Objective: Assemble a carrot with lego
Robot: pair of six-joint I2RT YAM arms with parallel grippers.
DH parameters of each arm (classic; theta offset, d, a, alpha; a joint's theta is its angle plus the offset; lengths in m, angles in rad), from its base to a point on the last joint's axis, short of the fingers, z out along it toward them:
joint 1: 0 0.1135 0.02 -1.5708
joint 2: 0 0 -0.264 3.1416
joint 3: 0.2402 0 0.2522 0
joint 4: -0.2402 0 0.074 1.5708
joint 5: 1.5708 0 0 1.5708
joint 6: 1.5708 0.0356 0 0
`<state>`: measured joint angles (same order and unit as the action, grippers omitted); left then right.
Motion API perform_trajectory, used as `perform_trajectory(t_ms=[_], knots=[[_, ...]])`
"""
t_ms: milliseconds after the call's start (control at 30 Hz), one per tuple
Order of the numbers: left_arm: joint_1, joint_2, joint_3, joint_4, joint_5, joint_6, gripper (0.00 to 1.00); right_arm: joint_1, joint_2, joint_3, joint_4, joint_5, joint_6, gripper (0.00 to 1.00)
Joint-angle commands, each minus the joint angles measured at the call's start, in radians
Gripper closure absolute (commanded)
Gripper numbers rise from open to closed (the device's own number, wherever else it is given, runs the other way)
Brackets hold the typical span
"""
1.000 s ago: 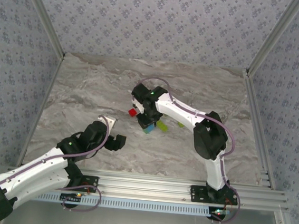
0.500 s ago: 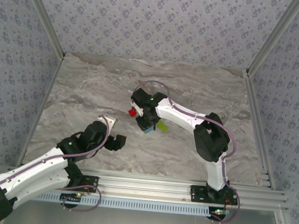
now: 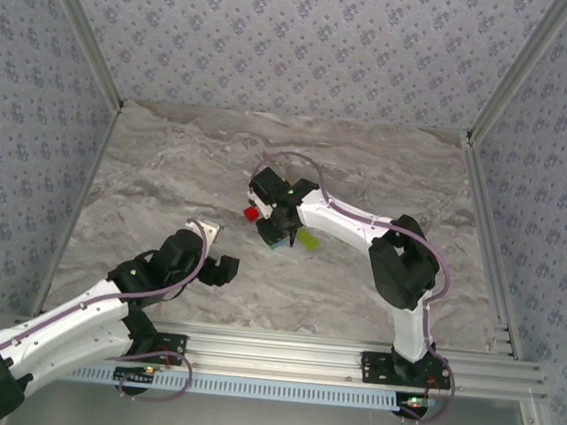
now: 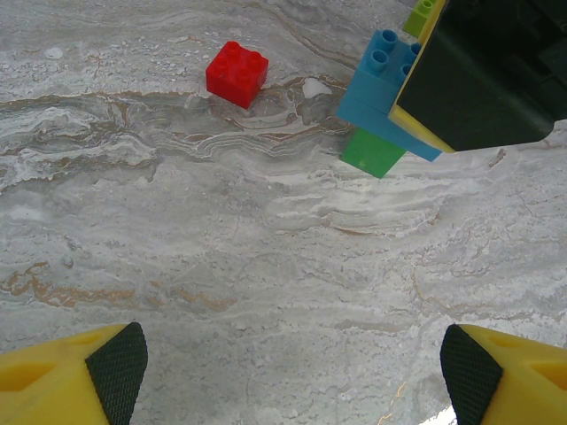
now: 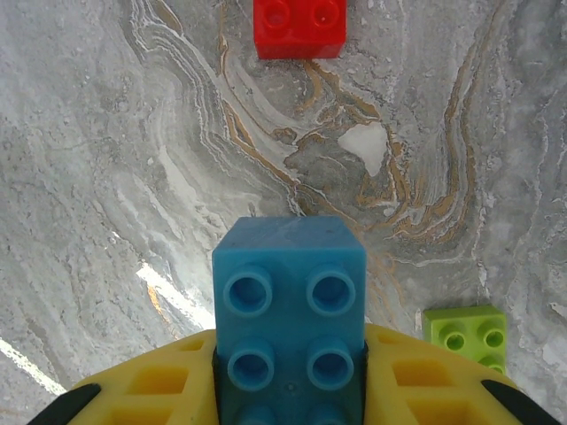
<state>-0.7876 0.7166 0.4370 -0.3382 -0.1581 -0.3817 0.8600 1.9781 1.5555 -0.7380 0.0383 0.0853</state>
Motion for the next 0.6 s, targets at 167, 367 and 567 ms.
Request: perform_trajectory(t_ms=[167,367,567], knots=[[-0.007,0.007,0.016,0.022,-0.002,0.018,0.11,-0.003,0.042,-0.036,0.005,0.018,-0.011,0.5],[-0.007,0.006,0.016,0.023,-0.001,0.018,0.11,-0.005,0.026,0.003,-0.025,0.022,-0.026,0.38],[-0.007,0.007,0.016,0.022,0.0,0.018,0.11,-0.005,-0.009,0.069,-0.076,0.03,-0.041,0.32]])
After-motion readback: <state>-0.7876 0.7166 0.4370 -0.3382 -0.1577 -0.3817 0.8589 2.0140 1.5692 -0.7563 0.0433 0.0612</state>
